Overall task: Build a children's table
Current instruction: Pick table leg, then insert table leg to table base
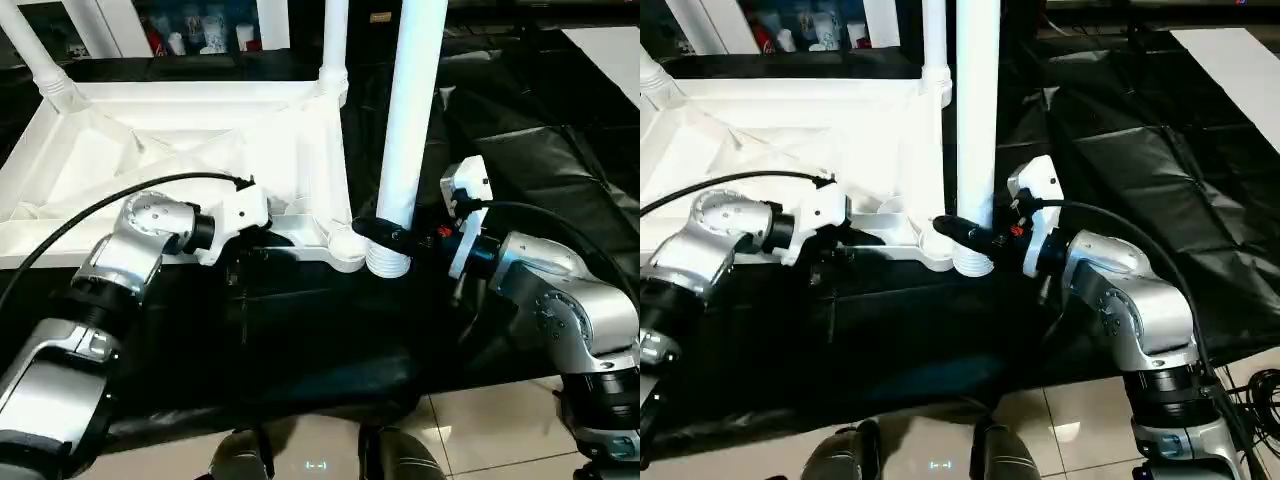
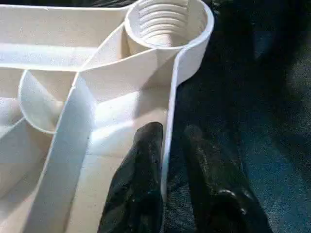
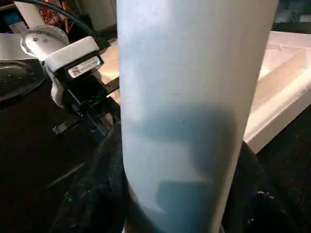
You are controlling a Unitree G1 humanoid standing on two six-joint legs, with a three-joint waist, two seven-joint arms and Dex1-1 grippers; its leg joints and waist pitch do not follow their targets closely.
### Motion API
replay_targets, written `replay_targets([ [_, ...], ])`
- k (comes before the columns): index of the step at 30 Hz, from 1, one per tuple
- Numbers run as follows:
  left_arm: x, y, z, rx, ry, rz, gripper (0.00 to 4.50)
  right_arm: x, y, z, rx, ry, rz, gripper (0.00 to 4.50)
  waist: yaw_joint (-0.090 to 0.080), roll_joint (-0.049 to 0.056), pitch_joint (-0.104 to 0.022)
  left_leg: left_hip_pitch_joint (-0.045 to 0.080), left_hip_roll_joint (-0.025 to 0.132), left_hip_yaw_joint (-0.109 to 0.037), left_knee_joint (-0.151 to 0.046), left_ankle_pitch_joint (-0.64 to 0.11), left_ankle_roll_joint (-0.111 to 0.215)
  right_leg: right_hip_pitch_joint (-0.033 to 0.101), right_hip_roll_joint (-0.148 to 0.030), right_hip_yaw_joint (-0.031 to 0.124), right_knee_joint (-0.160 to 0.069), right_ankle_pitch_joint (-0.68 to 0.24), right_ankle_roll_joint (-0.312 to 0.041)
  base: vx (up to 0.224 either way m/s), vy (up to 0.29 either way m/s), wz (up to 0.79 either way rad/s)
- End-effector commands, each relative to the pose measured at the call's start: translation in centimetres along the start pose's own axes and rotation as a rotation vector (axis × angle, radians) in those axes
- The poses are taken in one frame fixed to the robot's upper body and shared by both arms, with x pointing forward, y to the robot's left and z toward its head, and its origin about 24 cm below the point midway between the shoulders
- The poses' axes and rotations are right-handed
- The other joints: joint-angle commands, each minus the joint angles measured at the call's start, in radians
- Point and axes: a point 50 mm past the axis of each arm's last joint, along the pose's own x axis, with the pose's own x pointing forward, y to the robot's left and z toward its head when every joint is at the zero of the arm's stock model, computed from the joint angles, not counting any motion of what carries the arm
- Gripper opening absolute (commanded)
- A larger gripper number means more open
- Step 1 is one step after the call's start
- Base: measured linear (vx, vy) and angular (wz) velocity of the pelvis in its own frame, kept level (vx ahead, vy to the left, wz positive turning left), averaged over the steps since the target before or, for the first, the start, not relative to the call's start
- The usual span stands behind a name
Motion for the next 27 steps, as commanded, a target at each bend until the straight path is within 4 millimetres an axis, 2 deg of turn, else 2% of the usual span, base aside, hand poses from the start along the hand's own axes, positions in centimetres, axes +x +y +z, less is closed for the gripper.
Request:
replay_targets([
  [1,0.1,-0.1,-0.3,0.011,0.033,-0.027,0.64,-0.1,0.5,0.3,-0.020,-0.004,0.022,1.88,0.002,-0.007,-0.120,0.019,0.004,0.003,-0.045,-0.088,0.064,0.086,-0.058,0.044,-0.046,-0.105,-0.243,0.000,0.000,0.00],
  [7,0.0,0.0,-0.6,0.025,0.059,-0.035,0.20,-0.1,0.3,0.4,-0.023,-0.007,0.018,1.88,0.004,-0.007,-0.122,0.018,0.004,0.002,-0.044,-0.085,0.065,0.090,-0.059,0.044,-0.043,-0.088,-0.251,0.000,0.000,0.00],
  [12,-0.1,-1.0,-2.2,0.045,0.163,-0.085,0.01,0.1,0.0,0.7,-0.019,-0.022,0.007,1.88,0.000,-0.008,-0.121,0.018,0.005,0.001,-0.045,-0.087,0.066,0.089,-0.060,0.043,-0.042,-0.086,-0.254,0.000,0.000,0.00],
  [16,0.1,-1.8,-2.8,0.026,0.175,-0.095,0.00,0.3,-0.2,0.8,-0.007,-0.033,-0.004,1.88,-0.009,-0.013,-0.117,0.018,0.006,0.000,-0.048,-0.113,0.050,0.088,-0.061,0.043,-0.047,-0.141,-0.242,0.000,0.000,0.00],
  [17,0.3,-2.0,-2.8,0.007,0.171,-0.087,0.00,0.4,-0.3,0.9,-0.003,-0.037,-0.008,1.88,-0.011,-0.019,-0.114,0.019,0.005,0.002,-0.049,-0.121,0.049,0.086,-0.060,0.044,-0.051,-0.155,-0.239,0.000,0.000,0.00],
  [19,0.8,-2.4,-2.8,-0.027,0.157,-0.058,0.00,0.7,-0.4,0.9,0.007,-0.041,-0.014,1.88,-0.014,-0.020,-0.114,0.020,0.007,0.002,-0.049,-0.122,0.046,0.085,-0.062,0.045,-0.049,-0.173,-0.238,0.000,0.000,0.00],
  [21,1.3,-2.5,-2.7,-0.054,0.138,-0.018,0.00,0.9,-0.6,0.9,0.012,-0.042,-0.016,1.88,-0.015,-0.020,-0.109,0.025,0.009,0.003,-0.050,-0.140,0.042,0.079,-0.062,0.046,-0.055,-0.222,-0.230,0.000,0.000,0.00],
  [23,2.2,-2.8,-2.0,-0.146,0.041,0.034,0.00,1.4,-0.7,0.8,0.027,-0.042,-0.015,1.88,-0.014,-0.025,-0.107,0.025,0.008,0.004,-0.050,-0.149,0.039,0.078,-0.062,0.046,-0.058,-0.262,-0.219,0.000,0.000,0.00],
  [26,2.6,-3.1,-2.0,-0.183,0.035,0.056,0.00,1.8,-0.9,0.5,0.035,-0.039,-0.017,1.88,-0.013,-0.025,-0.108,0.026,0.008,0.004,-0.050,-0.153,0.041,0.076,-0.062,0.046,-0.062,-0.278,-0.213,0.000,0.000,0.00],
  [27,2.8,-3.3,-2.1,-0.180,0.046,0.054,0.00,1.9,-1.0,0.3,0.038,-0.034,-0.018,1.88,-0.015,-0.029,-0.107,0.024,0.006,0.004,-0.050,-0.155,0.043,0.075,-0.059,0.046,-0.062,-0.282,-0.205,0.000,0.000,0.00],
])
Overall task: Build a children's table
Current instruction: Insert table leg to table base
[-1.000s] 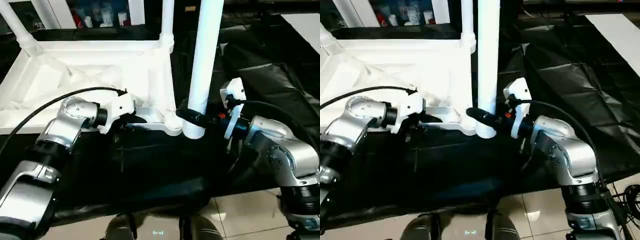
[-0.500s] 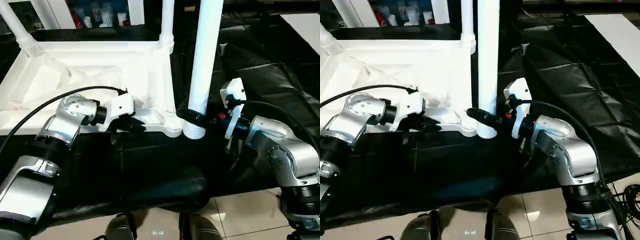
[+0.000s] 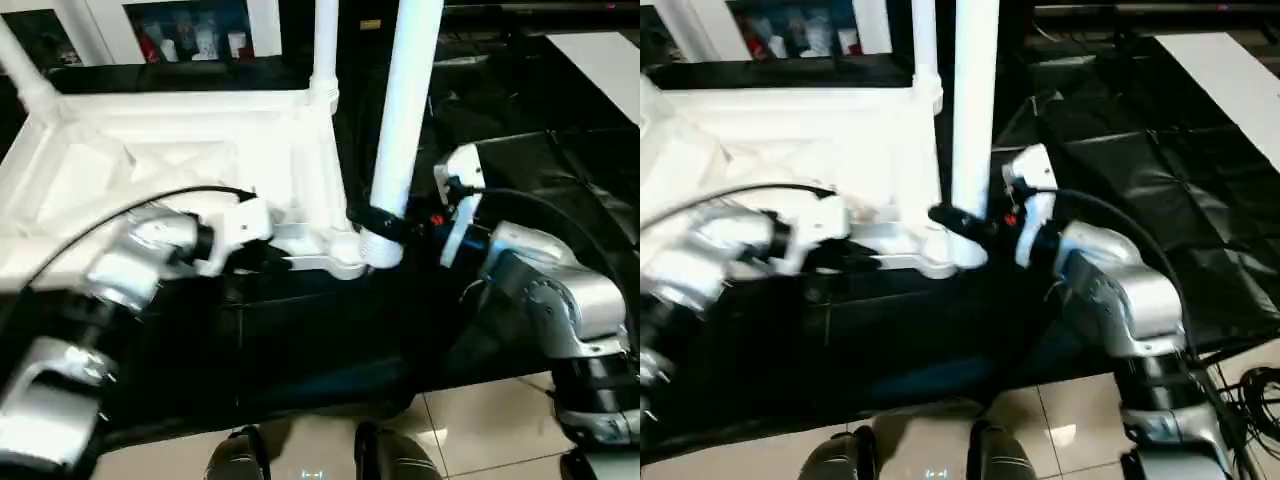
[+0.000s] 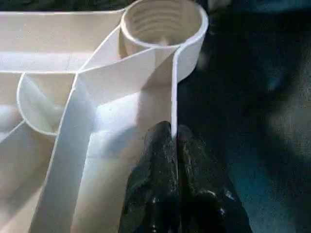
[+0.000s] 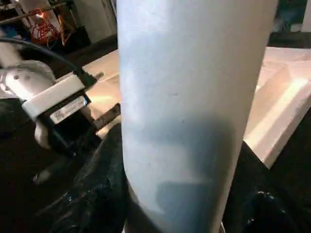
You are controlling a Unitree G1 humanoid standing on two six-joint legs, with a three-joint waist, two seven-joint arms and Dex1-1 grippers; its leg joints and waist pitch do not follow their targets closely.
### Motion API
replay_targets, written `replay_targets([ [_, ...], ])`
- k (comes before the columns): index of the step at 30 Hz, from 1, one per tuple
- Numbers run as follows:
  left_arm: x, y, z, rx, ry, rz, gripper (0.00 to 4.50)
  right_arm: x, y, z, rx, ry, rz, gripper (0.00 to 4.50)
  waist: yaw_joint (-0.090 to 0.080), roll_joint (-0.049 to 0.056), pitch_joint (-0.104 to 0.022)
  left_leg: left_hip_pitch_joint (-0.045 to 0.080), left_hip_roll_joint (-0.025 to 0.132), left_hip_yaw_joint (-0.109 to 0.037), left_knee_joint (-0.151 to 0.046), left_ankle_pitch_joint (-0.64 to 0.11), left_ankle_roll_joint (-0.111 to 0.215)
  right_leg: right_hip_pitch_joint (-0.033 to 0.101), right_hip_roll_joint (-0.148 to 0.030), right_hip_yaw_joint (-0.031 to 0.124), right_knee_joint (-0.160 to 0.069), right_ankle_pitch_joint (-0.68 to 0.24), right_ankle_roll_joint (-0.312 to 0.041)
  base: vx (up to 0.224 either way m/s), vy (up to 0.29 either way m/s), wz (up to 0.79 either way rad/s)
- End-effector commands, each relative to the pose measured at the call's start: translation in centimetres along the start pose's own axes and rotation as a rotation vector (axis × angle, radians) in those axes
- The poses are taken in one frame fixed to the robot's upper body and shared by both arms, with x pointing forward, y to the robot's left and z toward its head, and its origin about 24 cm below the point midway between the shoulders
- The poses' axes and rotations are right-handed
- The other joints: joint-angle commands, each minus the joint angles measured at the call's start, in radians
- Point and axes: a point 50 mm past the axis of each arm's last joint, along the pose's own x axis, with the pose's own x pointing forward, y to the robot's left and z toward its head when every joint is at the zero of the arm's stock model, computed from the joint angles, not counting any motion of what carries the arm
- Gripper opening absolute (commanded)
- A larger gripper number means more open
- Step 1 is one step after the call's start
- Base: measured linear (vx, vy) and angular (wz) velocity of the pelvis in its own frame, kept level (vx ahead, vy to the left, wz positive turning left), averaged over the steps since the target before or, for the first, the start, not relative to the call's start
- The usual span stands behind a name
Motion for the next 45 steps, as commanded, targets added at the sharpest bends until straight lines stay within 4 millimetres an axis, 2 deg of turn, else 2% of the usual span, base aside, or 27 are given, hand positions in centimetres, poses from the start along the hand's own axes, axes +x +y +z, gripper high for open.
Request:
replay_targets([
  [1,0.6,-1.1,-2.4,-0.090,0.070,-0.009,0.00,0.1,-0.2,0.2,-0.022,-0.007,-0.007,1.88,0.003,-0.010,-0.093,0.015,0.006,-0.001,-0.052,-0.160,0.046,0.070,-0.058,0.041,-0.073,-0.305,-0.192,0.000,0.000,0.00],
  [3,0.6,-1.5,-2.4,-0.080,0.087,-0.017,0.00,0.3,-0.4,0.0,-0.024,0.006,-0.005,1.88,0.001,-0.016,-0.092,0.014,0.006,-0.003,-0.053,-0.167,0.041,0.071,-0.059,0.040,-0.073,-0.329,-0.178,0.000,0.000,0.00],
  [6,0.6,-1.6,-2.3,-0.079,0.086,-0.018,0.00,0.5,-0.5,-0.3,-0.042,0.027,-0.005,1.88,-0.003,-0.014,-0.093,0.015,0.005,-0.003,-0.054,-0.168,0.040,0.068,-0.056,0.040,-0.075,-0.334,-0.171,0.000,0.000,0.00],
  [7,0.5,-1.7,-2.1,-0.069,0.082,-0.015,0.00,0.7,-0.9,-0.6,-0.058,0.037,-0.012,1.88,-0.006,-0.020,-0.093,0.013,0.006,-0.004,-0.054,-0.163,0.041,0.068,-0.058,0.040,-0.073,-0.327,-0.172,0.000,0.000,0.00],
  [8,0.4,-1.8,-2.1,-0.060,0.080,-0.016,0.00,0.9,-1.1,-0.7,-0.054,0.032,-0.018,1.88,-0.008,-0.021,-0.091,0.014,0.006,-0.003,-0.054,-0.164,0.043,0.065,-0.056,0.040,-0.074,-0.329,-0.173,0.000,0.000,0.00],
  [9,0.4,-1.8,-2.1,-0.060,0.080,-0.016,0.00,0.9,-1.1,-0.7,-0.054,0.032,-0.018,1.88,-0.007,-0.018,-0.093,0.016,0.006,-0.001,-0.053,-0.158,0.048,0.065,-0.057,0.042,-0.073,-0.312,-0.181,0.000,0.000,0.00],
  [13,0.2,-2.0,-1.8,-0.070,0.080,0.002,0.00,1.5,-1.5,-0.9,-0.001,0.011,-0.013,1.88,-0.010,-0.026,-0.091,0.015,0.008,0.001,-0.053,-0.128,0.069,0.066,-0.053,0.043,-0.063,-0.231,-0.204,0.000,0.000,0.00],
  [15,0.2,-2.0,-1.8,-0.070,0.078,0.005,0.00,1.6,-1.6,-1.0,0.008,0.010,-0.010,1.88,-0.008,-0.023,-0.091,0.015,0.008,0.001,-0.053,-0.122,0.076,0.067,-0.055,0.042,-0.063,-0.219,-0.209,0.000,0.000,0.00],
  [16,0.2,-2.0,-1.7,-0.073,0.077,0.009,0.00,1.8,-1.6,-1.2,0.027,0.004,-0.006,1.88,-0.010,-0.027,-0.088,0.015,0.009,0.002,-0.054,-0.122,0.079,0.066,-0.054,0.042,-0.064,-0.218,-0.211,0.000,0.000,0.00],
  [18,0.1,-2.0,-1.7,-0.073,0.077,0.010,0.00,1.8,-1.6,-1.2,0.029,0.003,-0.006,1.88,-0.009,-0.025,-0.086,0.017,0.010,0.002,-0.055,-0.129,0.079,0.064,-0.055,0.042,-0.065,-0.229,-0.210,0.000,0.000,0.00],
  [20,0.0,-2.0,-1.7,-0.077,0.080,0.019,0.00,2.1,-1.7,-1.7,0.055,0.004,0.000,1.88,-0.010,-0.030,-0.083,0.017,0.009,0.002,-0.057,-0.146,0.072,0.064,-0.057,0.042,-0.069,-0.267,-0.197,0.000,0.000,0.00],
  [21,0.0,-2.0,-1.7,-0.077,0.080,0.019,0.00,2.1,-1.7,-1.7,0.055,0.004,0.000,1.88,-0.011,-0.028,-0.082,0.016,0.010,0.001,-0.058,-0.151,0.069,0.064,-0.059,0.042,-0.070,-0.285,-0.194,0.000,0.000,0.00],
  [29,-0.2,-1.8,-1.6,-0.088,0.077,0.057,0.00,2.2,-2.2,-3.2,0.073,-0.001,-0.028,1.88,-0.012,-0.031,-0.080,0.017,0.010,0.001,-0.060,-0.167,0.058,0.061,-0.059,0.043,-0.075,-0.318,-0.182,0.000,0.000,0.00],
  [33,-0.3,-1.7,-1.6,-0.088,0.071,0.073,0.00,1.9,-2.4,-4.3,0.115,-0.021,-0.052,1.88,-0.010,-0.027,-0.080,0.019,0.012,0.000,-0.062,-0.184,0.052,0.059,-0.061,0.042,-0.078,-0.343,-0.179,0.000,0.000,0.00],
  [38,-0.4,-1.6,-1.6,-0.091,0.068,0.082,0.00,1.7,-2.3,-5.9,0.165,-0.051,-0.075,1.88,-0.011,-0.027,-0.080,0.019,0.012,0.000,-0.064,-0.198,0.049,0.058,-0.061,0.042,-0.081,-0.352,-0.178,0.000,0.000,0.00],
  [45,-0.5,-1.5,-1.5,-0.092,0.061,0.086,0.00,1.3,-2.0,-7.6,0.202,-0.090,-0.107,1.88,-0.010,-0.019,-0.080,0.020,0.013,-0.003,-0.068,-0.231,0.040,0.057,-0.062,0.042,-0.085,-0.379,-0.180,0.000,0.000,0.00],
])
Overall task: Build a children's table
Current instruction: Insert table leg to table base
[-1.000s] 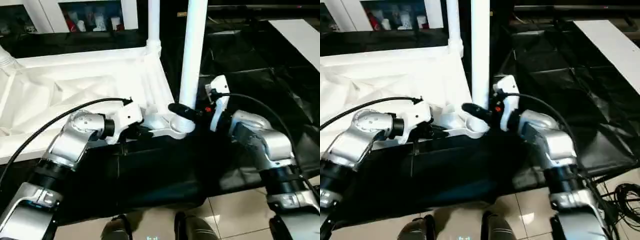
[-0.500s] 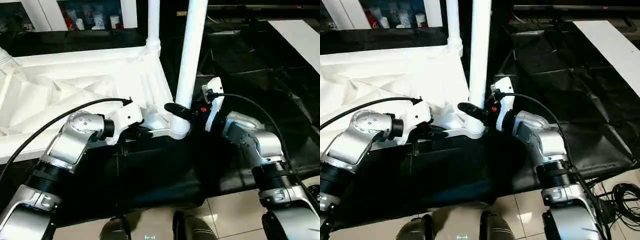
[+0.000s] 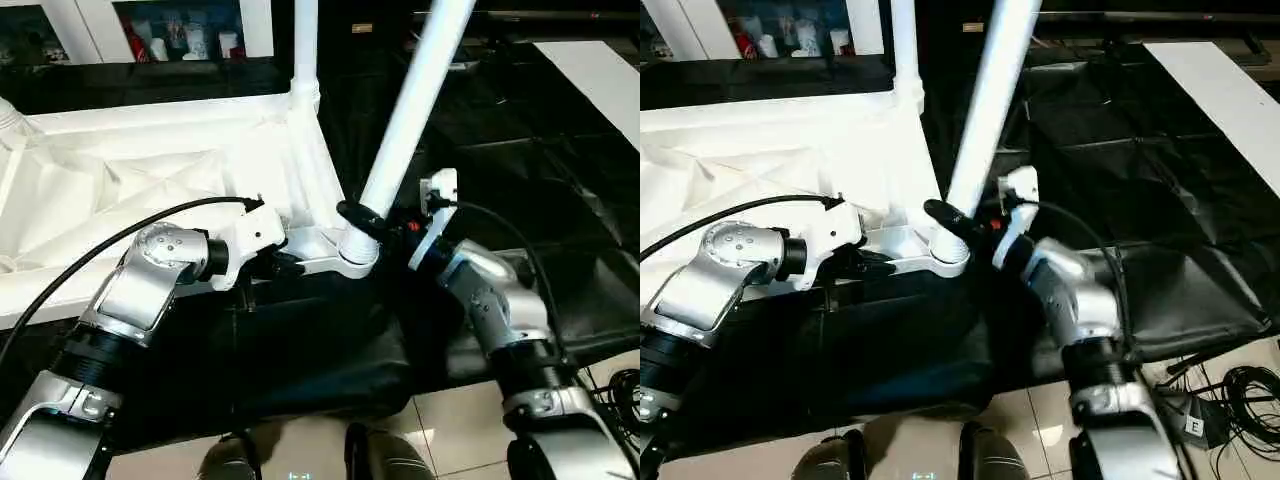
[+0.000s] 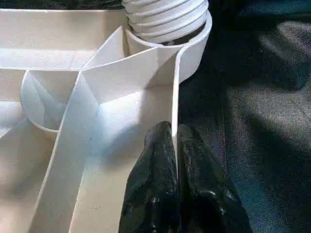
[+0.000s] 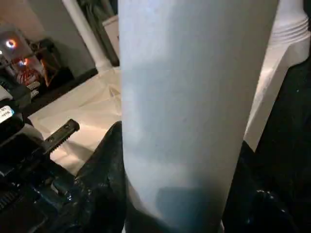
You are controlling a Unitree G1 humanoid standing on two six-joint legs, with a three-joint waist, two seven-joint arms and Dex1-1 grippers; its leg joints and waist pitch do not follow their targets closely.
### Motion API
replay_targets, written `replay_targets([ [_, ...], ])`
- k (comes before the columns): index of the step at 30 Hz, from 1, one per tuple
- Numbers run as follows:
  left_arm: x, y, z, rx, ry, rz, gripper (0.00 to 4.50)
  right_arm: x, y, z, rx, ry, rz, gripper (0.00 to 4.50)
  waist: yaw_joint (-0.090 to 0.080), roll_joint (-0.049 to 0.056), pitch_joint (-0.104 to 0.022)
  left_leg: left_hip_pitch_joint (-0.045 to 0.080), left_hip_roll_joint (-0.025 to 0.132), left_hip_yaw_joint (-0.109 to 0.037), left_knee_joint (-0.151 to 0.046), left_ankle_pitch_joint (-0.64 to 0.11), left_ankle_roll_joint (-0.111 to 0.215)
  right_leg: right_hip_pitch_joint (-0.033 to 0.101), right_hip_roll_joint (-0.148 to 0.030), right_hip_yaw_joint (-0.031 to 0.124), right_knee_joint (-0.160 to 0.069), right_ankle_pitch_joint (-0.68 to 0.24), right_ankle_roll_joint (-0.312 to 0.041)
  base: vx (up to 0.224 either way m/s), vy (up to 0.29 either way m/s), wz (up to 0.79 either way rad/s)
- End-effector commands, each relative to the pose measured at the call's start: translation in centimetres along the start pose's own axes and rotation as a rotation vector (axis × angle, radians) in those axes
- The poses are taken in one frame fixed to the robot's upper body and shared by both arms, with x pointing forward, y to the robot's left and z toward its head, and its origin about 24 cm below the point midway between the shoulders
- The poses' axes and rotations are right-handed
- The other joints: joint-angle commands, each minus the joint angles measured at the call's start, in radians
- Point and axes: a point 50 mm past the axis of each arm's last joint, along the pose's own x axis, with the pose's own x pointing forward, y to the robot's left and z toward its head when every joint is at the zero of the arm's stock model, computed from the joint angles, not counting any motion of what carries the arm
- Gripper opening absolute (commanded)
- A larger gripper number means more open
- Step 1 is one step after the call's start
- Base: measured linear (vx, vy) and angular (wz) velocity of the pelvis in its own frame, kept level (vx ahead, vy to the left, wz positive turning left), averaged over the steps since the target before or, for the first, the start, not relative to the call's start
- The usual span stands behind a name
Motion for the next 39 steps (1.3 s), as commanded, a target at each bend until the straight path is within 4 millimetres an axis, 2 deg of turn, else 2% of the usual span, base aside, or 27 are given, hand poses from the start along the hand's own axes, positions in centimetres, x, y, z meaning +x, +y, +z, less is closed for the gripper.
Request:
replay_targets([
  [1,0.2,-0.3,-1.6,-0.069,0.034,0.028,0.00,-1.4,-0.6,-2.8,0.063,0.071,-0.066,1.88,0.001,0.004,-0.077,0.017,0.013,-0.007,-0.063,-0.229,0.039,0.059,-0.063,0.041,-0.083,-0.370,-0.184,0.000,0.000,0.00],
  [3,0.2,-0.3,-1.6,-0.069,0.032,0.031,0.00,-1.7,-0.6,-3.3,0.063,0.044,-0.088,1.88,0.002,0.010,-0.078,0.018,0.014,-0.007,-0.063,-0.234,0.038,0.057,-0.063,0.041,-0.084,-0.364,-0.189,0.000,0.000,0.00],
  [6,0.3,-0.3,-1.5,-0.067,0.030,0.032,0.00,-2.0,-0.6,-4.0,0.068,0.014,-0.113,1.88,0.002,0.009,-0.078,0.017,0.014,-0.008,-0.065,-0.243,0.038,0.058,-0.063,0.041,-0.084,-0.362,-0.193,0.000,0.000,0.00],
  [7,0.3,-0.2,-1.5,-0.067,0.030,0.032,0.00,-2.1,-0.6,-4.1,0.069,0.011,-0.115,1.88,0.003,0.013,-0.077,0.018,0.015,-0.009,-0.066,-0.247,0.037,0.057,-0.064,0.040,-0.084,-0.364,-0.194,0.000,0.000,0.00],
  [11,0.3,-0.1,-1.4,-0.062,0.030,0.035,0.00,-2.6,-0.4,-4.9,0.052,-0.014,-0.144,1.88,0.003,0.017,-0.077,0.017,0.015,-0.010,-0.071,-0.257,0.036,0.059,-0.063,0.039,-0.088,-0.364,-0.193,0.000,0.000,0.00],
  [13,0.4,0.0,-1.3,-0.059,0.030,0.035,0.00,-2.7,-0.2,-5.1,0.014,-0.014,-0.149,1.88,0.004,0.022,-0.076,0.020,0.016,-0.009,-0.072,-0.269,0.035,0.057,-0.064,0.040,-0.089,-0.359,-0.197,0.000,0.000,0.00],
  [15,0.4,0.0,-1.3,-0.057,0.030,0.035,0.00,-2.9,-0.1,-5.3,-0.017,-0.014,-0.147,1.88,0.004,0.021,-0.076,0.022,0.017,-0.008,-0.073,-0.272,0.036,0.056,-0.063,0.040,-0.091,-0.352,-0.199,0.000,0.000,0.00],
  [16,0.4,0.0,-1.3,-0.056,0.029,0.036,0.00,-2.9,0.0,-5.3,-0.033,-0.016,-0.144,1.88,0.004,0.023,-0.074,0.021,0.017,-0.009,-0.075,-0.278,0.035,0.056,-0.062,0.039,-0.091,-0.356,-0.199,0.000,0.000,0.00],
  [20,0.7,0.1,-1.2,-0.055,0.026,0.038,0.00,-3.1,0.5,-5.5,-0.080,-0.015,-0.126,1.88,0.003,0.020,-0.069,0.022,0.016,-0.009,-0.078,-0.308,0.031,0.053,-0.063,0.040,-0.098,-0.410,-0.183,0.000,0.000,0.00],
  [21,0.7,0.1,-1.2,-0.055,0.026,0.039,0.00,-3.2,0.6,-5.6,-0.095,-0.005,-0.115,1.88,0.001,0.014,-0.067,0.024,0.017,-0.010,-0.080,-0.325,0.031,0.051,-0.064,0.040,-0.102,-0.447,-0.173,0.000,0.000,0.00],
  [23,0.7,0.0,-1.3,-0.054,0.027,0.038,0.00,-3.2,0.7,-5.6,-0.105,0.007,-0.101,1.88,0.002,0.016,-0.064,0.027,0.017,-0.011,-0.082,-0.338,0.029,0.050,-0.067,0.041,-0.108,-0.491,-0.159,0.000,0.000,0.00],
  [24,0.8,0.0,-1.3,-0.054,0.027,0.038,0.00,-3.1,0.8,-5.7,-0.112,0.019,-0.086,1.88,0.002,0.011,-0.063,0.028,0.017,-0.012,-0.084,-0.338,0.030,0.050,-0.068,0.041,-0.110,-0.515,-0.148,0.000,0.000,0.00],
  [25,0.8,-0.1,-1.3,-0.054,0.027,0.036,0.00,-3.1,0.9,-5.7,-0.122,0.039,-0.069,1.88,0.001,0.010,-0.064,0.028,0.018,-0.012,-0.086,-0.325,0.033,0.052,-0.069,0.040,-0.112,-0.517,-0.142,0.000,0.000,0.00],
  [26,0.7,-0.1,-1.4,-0.053,0.028,0.035,0.00,-3.1,1.0,-5.7,-0.135,0.059,-0.042,1.88,-0.001,0.004,-0.066,0.027,0.018,-0.011,-0.087,-0.308,0.038,0.055,-0.067,0.040,-0.111,-0.502,-0.139,0.000,0.000,0.00],
  [27,0.7,-0.2,-1.4,-0.054,0.028,0.035,0.00,-3.0,1.1,-5.7,-0.143,0.073,-0.022,1.88,0.000,0.006,-0.066,0.028,0.018,-0.012,-0.088,-0.299,0.040,0.055,-0.068,0.039,-0.110,-0.492,-0.142,0.000,0.000,0.00],
  [28,0.7,-0.2,-1.4,-0.054,0.027,0.034,0.00,-3.0,1.1,-5.7,-0.145,0.082,-0.006,1.88,-0.003,0.000,-0.067,0.027,0.019,-0.009,-0.088,-0.286,0.046,0.055,-0.066,0.040,-0.110,-0.472,-0.146,0.000,0.000,0.00],
  [30,0.7,-0.4,-1.5,-0.051,0.030,0.029,0.00,-3.1,1.2,-5.7,-0.150,0.105,0.026,1.87,-0.002,0.001,-0.066,0.026,0.019,-0.009,-0.087,-0.282,0.054,0.054,-0.067,0.041,-0.108,-0.469,-0.148,0.000,0.000,0.00],
  [31,0.7,-0.4,-1.5,-0.048,0.032,0.026,0.00,-3.1,1.2,-5.7,-0.155,0.125,0.046,1.87,-0.003,0.001,-0.066,0.025,0.019,-0.008,-0.087,-0.282,0.055,0.054,-0.067,0.041,-0.109,-0.473,-0.147,0.000,0.000,0.00],
  [32,0.7,-0.5,-1.5,-0.044,0.034,0.024,0.00,-3.2,1.2,-5.7,-0.158,0.139,0.061,1.87,-0.005,-0.005,-0.066,0.026,0.019,-0.007,-0.087,-0.282,0.056,0.054,-0.067,0.041,-0.110,-0.477,-0.145,0.000,0.000,0.00],
  [33,0.7,-0.5,-1.5,-0.042,0.035,0.023,0.00,-3.2,1.2,-5.7,-0.163,0.148,0.072,1.87,-0.004,-0.004,-0.064,0.025,0.019,-0.008,-0.087,-0.282,0.057,0.053,-0.067,0.041,-0.110,-0.494,-0.140,0.000,0.000,0.00],
  [34,0.8,-0.6,-1.5,-0.038,0.036,0.020,0.00,-3.2,1.2,-5.6,-0.169,0.171,0.097,1.87,-0.005,-0.008,-0.064,0.026,0.019,-0.008,-0.087,-0.284,0.058,0.052,-0.068,0.041,-0.112,-0.508,-0.133,0.000,0.000,0.00],
  [36,0.8,-0.6,-1.5,-0.036,0.037,0.018,0.00,-3.2,1.2,-5.5,-0.170,0.188,0.115,1.87,-0.005,-0.006,-0.063,0.028,0.020,-0.008,-0.088,-0.290,0.056,0.050,-0.068,0.041,-0.114,-0.522,-0.125,0.000,0.000,0.00],
  [37,0.8,-0.7,-1.5,-0.033,0.038,0.015,0.00,-3.3,1.2,-5.5,-0.176,0.201,0.128,1.87,-0.006,-0.012,-0.063,0.026,0.019,-0.008,-0.088,-0.290,0.056,0.050,-0.068,0.042,-0.114,-0.532,-0.119,0.000,0.000,0.00],
  [39,0.9,-1.0,-1.6,-0.014,0.048,-0.003,0.00,-3.5,1.2,-5.5,-0.187,0.251,0.171,1.87,-0.006,-0.014,-0.063,0.028,0.020,-0.008,-0.088,-0.291,0.057,0.047,-0.068,0.043,-0.118,-0.542,-0.110,0.000,0.000,0.00],
])
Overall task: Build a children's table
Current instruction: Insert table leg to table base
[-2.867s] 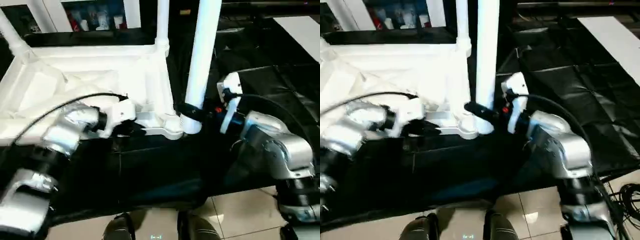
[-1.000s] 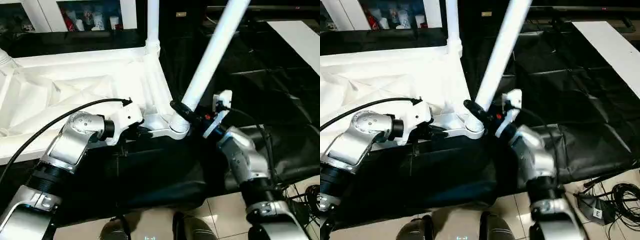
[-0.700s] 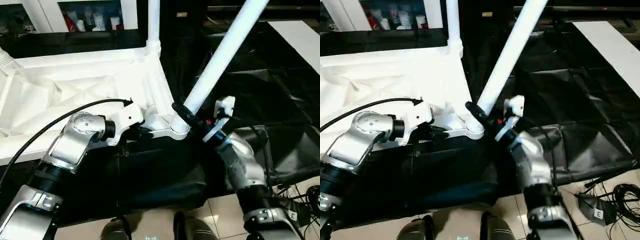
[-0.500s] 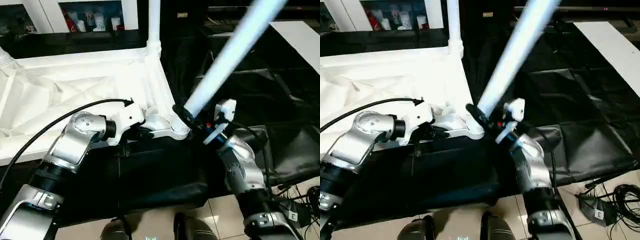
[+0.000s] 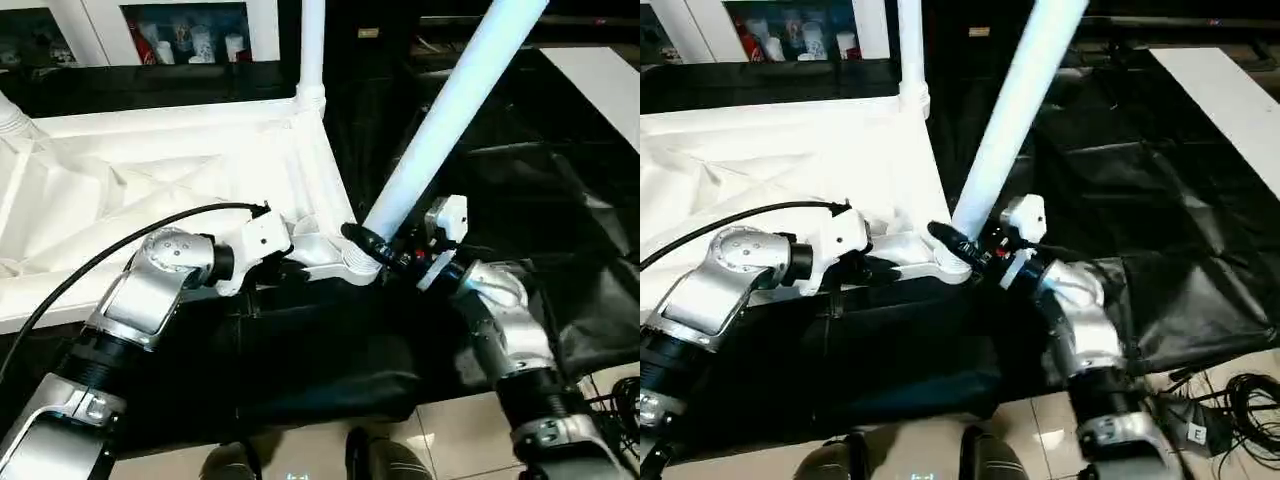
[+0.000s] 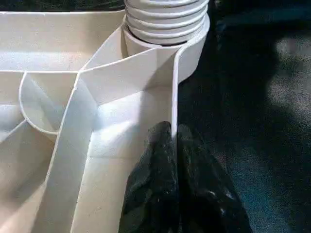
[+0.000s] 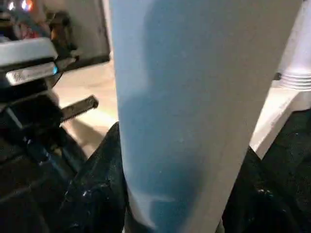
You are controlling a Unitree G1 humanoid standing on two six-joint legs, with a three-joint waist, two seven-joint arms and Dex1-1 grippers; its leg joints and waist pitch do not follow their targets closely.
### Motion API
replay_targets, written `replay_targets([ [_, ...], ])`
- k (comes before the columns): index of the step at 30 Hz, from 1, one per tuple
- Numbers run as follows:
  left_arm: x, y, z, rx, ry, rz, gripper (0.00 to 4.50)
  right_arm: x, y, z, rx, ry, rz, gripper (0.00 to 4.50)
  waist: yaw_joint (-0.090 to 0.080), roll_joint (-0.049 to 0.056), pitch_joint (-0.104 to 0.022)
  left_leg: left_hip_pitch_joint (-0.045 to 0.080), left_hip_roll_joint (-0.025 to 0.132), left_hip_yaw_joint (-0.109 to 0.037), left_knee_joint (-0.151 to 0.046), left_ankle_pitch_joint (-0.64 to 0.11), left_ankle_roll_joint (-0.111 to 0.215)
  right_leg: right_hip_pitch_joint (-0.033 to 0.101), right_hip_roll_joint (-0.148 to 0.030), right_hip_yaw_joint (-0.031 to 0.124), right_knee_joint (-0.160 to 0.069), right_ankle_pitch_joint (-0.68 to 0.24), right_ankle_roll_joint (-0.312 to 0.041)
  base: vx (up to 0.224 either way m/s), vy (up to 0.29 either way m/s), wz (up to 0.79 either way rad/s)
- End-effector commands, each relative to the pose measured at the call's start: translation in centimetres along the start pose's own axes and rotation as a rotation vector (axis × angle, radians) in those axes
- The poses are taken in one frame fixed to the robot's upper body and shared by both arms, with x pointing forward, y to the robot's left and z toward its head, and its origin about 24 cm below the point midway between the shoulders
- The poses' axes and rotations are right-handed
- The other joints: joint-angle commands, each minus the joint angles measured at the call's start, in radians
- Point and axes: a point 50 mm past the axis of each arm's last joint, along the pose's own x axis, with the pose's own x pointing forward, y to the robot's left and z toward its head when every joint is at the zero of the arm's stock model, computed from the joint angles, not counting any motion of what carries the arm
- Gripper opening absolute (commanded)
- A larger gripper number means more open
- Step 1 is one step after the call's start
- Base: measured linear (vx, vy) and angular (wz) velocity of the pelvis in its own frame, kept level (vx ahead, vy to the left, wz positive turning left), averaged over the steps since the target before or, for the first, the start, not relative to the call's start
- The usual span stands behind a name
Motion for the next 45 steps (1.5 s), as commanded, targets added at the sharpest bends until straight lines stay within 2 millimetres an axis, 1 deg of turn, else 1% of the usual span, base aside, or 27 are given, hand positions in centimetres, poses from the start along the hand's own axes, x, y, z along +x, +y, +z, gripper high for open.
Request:
replay_targets([
  [1,0.2,-0.4,-1.5,-0.035,0.050,0.018,0.00,-1.1,1.8,-4.1,0.109,0.216,0.102,1.87,-0.007,-0.006,-0.050,0.015,0.022,-0.012,-0.062,-0.291,0.057,0.032,-0.068,0.044,-0.088,-0.535,-0.116,0.000,0.000,0.00],
  [2,0.2,-0.6,-1.6,-0.023,0.056,0.006,0.00,-1.2,1.7,-4.1,0.107,0.229,0.118,1.87,-0.008,-0.009,-0.054,0.014,0.023,-0.011,-0.062,-0.278,0.059,0.034,-0.066,0.044,-0.083,-0.501,-0.122,0.000,0.000,0.00],
  [4,0.2,-0.8,-1.6,0.010,0.062,-0.017,0.00,-1.2,1.5,-3.9,0.107,0.247,0.144,1.87,-0.008,-0.012,-0.055,0.013,0.022,-0.009,-0.062,-0.263,0.064,0.035,-0.065,0.044,-0.081,-0.464,-0.134,0.000,0.000,0.00],
  [6,0.2,-1.0,-1.6,0.020,0.061,-0.028,0.00,-1.2,1.4,-3.9,0.110,0.252,0.153,1.87,-0.007,-0.011,-0.057,0.014,0.022,-0.006,-0.060,-0.248,0.068,0.036,-0.063,0.045,-0.077,-0.423,-0.146,0.000,0.000,0.00],
  [7,0.2,-1.2,-1.5,0.022,0.053,-0.047,0.00,-1.3,1.4,-3.9,0.114,0.265,0.173,1.87,-0.006,-0.013,-0.058,0.013,0.022,-0.005,-0.059,-0.239,0.071,0.038,-0.063,0.044,-0.074,-0.402,-0.156,0.000,0.000,0.00],
  [8,0.2,-1.2,-1.5,0.022,0.052,-0.049,0.00,-1.3,1.4,-3.9,0.116,0.266,0.175,1.87,-0.006,-0.014,-0.058,0.011,0.021,-0.005,-0.059,-0.232,0.072,0.041,-0.062,0.044,-0.073,-0.393,-0.158,0.000,0.000,0.00],
  [11,0.2,-1.5,-1.3,0.035,0.035,-0.093,0.00,-1.5,1.3,-3.9,0.136,0.293,0.214,1.87,-0.005,-0.012,-0.059,0.013,0.022,-0.004,-0.059,-0.222,0.076,0.041,-0.062,0.044,-0.071,-0.368,-0.172,0.000,0.000,0.00],
  [12,0.1,-1.7,-1.2,0.048,0.024,-0.122,0.00,-1.7,1.3,-4.0,0.144,0.317,0.245,1.87,-0.005,-0.013,-0.059,0.013,0.022,-0.004,-0.059,-0.221,0.077,0.042,-0.061,0.043,-0.069,-0.359,-0.175,0.000,0.000,0.00],
  [15,-0.1,-1.9,-1.1,0.064,0.019,-0.152,0.00,-1.9,1.3,-4.0,0.143,0.339,0.284,1.87,-0.005,-0.014,-0.060,0.014,0.024,-0.004,-0.059,-0.225,0.079,0.043,-0.062,0.043,-0.069,-0.356,-0.181,0.000,0.000,0.00],
  [16,-0.2,-2.0,-1.1,0.068,0.020,-0.166,0.00,-2.0,1.3,-3.9,0.134,0.342,0.298,1.87,-0.005,-0.017,-0.061,0.013,0.024,-0.004,-0.059,-0.225,0.078,0.044,-0.064,0.043,-0.068,-0.361,-0.180,0.000,0.000,0.00],
  [18,-0.2,-2.1,-1.1,0.072,0.020,-0.175,0.00,-2.0,1.3,-3.9,0.130,0.343,0.309,1.87,-0.005,-0.016,-0.062,0.015,0.025,-0.005,-0.059,-0.224,0.076,0.043,-0.063,0.043,-0.068,-0.360,-0.182,0.000,0.000,0.00],
  [19,-0.3,-2.1,-1.1,0.075,0.020,-0.180,0.00,-2.0,1.3,-3.9,0.129,0.343,0.318,1.87,-0.006,-0.023,-0.064,0.015,0.026,-0.004,-0.059,-0.223,0.076,0.044,-0.063,0.043,-0.068,-0.361,-0.182,0.000,0.000,0.00],
  [20,-0.4,-2.1,-1.2,0.079,0.023,-0.185,0.00,-2.0,1.3,-3.9,0.123,0.343,0.326,1.87,-0.005,-0.019,-0.063,0.014,0.026,-0.005,-0.060,-0.225,0.072,0.043,-0.064,0.042,-0.068,-0.367,-0.181,0.000,0.000,0.00],
  [22,-0.5,-2.0,-1.2,0.086,0.030,-0.180,0.00,-2.1,1.3,-4.0,0.122,0.346,0.347,1.87,-0.006,-0.025,-0.065,0.016,0.027,-0.005,-0.060,-0.241,0.067,0.041,-0.064,0.043,-0.070,-0.381,-0.176,0.000,0.000,0.00],
  [24,-0.5,-2.0,-1.2,0.086,0.029,-0.180,0.00,-2.1,1.4,-4.0,0.121,0.347,0.351,1.87,-0.004,-0.024,-0.066,0.018,0.028,-0.005,-0.061,-0.246,0.063,0.040,-0.064,0.043,-0.070,-0.383,-0.176,0.000,0.000,0.00],
  [27,-0.6,-2.1,-1.2,0.085,0.028,-0.182,0.00,-2.1,1.4,-4.2,0.123,0.352,0.360,1.87,-0.005,-0.029,-0.069,0.017,0.027,-0.005,-0.060,-0.241,0.060,0.042,-0.064,0.043,-0.068,-0.370,-0.179,0.000,0.000,0.00],
  [31,-0.8,-2.2,-1.5,0.079,0.031,-0.185,0.00,-2.2,1.5,-4.5,0.131,0.359,0.363,1.87,-0.005,-0.035,-0.071,0.015,0.027,-0.004,-0.059,-0.225,0.066,0.043,-0.064,0.043,-0.065,-0.357,-0.180,0.000,0.000,0.00],
  [32,-0.8,-2.2,-1.5,0.073,0.029,-0.182,0.00,-2.2,1.5,-4.7,0.133,0.360,0.351,1.87,-0.005,-0.034,-0.071,0.015,0.027,-0.005,-0.059,-0.224,0.066,0.043,-0.064,0.043,-0.065,-0.356,-0.181,0.000,0.000,0.00],
  [33,-0.8,-2.2,-1.5,0.073,0.029,-0.182,0.00,-2.2,1.5,-4.7,0.133,0.360,0.351,1.87,-0.005,-0.034,-0.070,0.015,0.027,-0.004,-0.059,-0.228,0.066,0.043,-0.065,0.044,-0.066,-0.362,-0.179,0.000,0.000,0.00],
  [36,-0.6,-2.1,-1.7,0.043,0.027,-0.146,0.00,-2.1,1.1,-5.3,0.128,0.359,0.254,1.87,-0.007,-0.034,-0.069,0.016,0.028,-0.004,-0.060,-0.242,0.057,0.039,-0.066,0.044,-0.069,-0.386,-0.175,0.000,0.000,0.00],
  [37,-0.5,-2.0,-1.8,0.033,0.029,-0.126,0.00,-2.0,0.9,-5.5,0.128,0.359,0.216,1.87,-0.007,-0.034,-0.066,0.016,0.028,-0.006,-0.062,-0.254,0.054,0.038,-0.065,0.043,-0.072,-0.404,-0.171,0.000,0.000,0.00],
  [38,-0.3,-1.6,-2.0,-0.006,0.036,-0.073,0.00,-1.8,0.4,-5.7,0.114,0.333,0.122,1.87,-0.009,-0.035,-0.062,0.018,0.027,-0.008,-0.065,-0.303,0.036,0.033,-0.068,0.043,-0.080,-0.484,-0.154,0.000,0.000,0.00],
  [39,-0.1,-1.4,-2.0,-0.027,0.035,-0.044,0.00,-1.7,0.1,-5.8,0.123,0.331,0.069,1.87,-0.009,-0.035,-0.061,0.018,0.028,-0.011,-0.068,-0.321,0.029,0.033,-0.069,0.043,-0.084,-0.519,-0.144,0.000,0.000,0.00],
  [40,0.0,-1.2,-2.0,-0.040,0.034,-0.025,0.00,-1.7,0.0,-5.9,0.130,0.331,0.037,1.87,-0.013,-0.037,-0.060,0.019,0.027,-0.016,-0.071,-0.350,0.015,0.032,-0.070,0.041,-0.090,-0.582,-0.122,-0.052,0.010,-0.05],
  [41,0.1,-1.1,-2.0,-0.057,0.033,-0.006,0.00,-1.6,-0.3,-6.0,0.123,0.333,-0.006,1.87,-0.014,-0.036,-0.058,0.020,0.026,-0.020,-0.072,-0.364,0.009,0.031,-0.070,0.040,-0.092,-0.609,-0.112,-0.052,0.010,-0.05],
  [43,0.6,-0.9,-1.9,-0.092,0.032,0.040,0.00,-1.3,-0.7,-6.2,0.135,0.319,-0.108,1.87,-0.025,-0.038,-0.055,0.025,0.025,-0.027,-0.074,-0.426,0.001,0.023,-0.073,0.036,-0.105,-0.702,-0.078,-0.064,0.024,-0.06],
  [45,1.1,-0.6,-1.8,-0.132,0.038,0.089,0.00,-0.9,-1.0,-6.4,0.150,0.308,-0.195,1.87,-0.032,-0.038,-0.054,0.024,0.023,-0.031,-0.075,-0.444,-0.003,0.022,-0.075,0.033,-0.112,-0.746,-0.063,-0.063,0.026,-0.08],
])
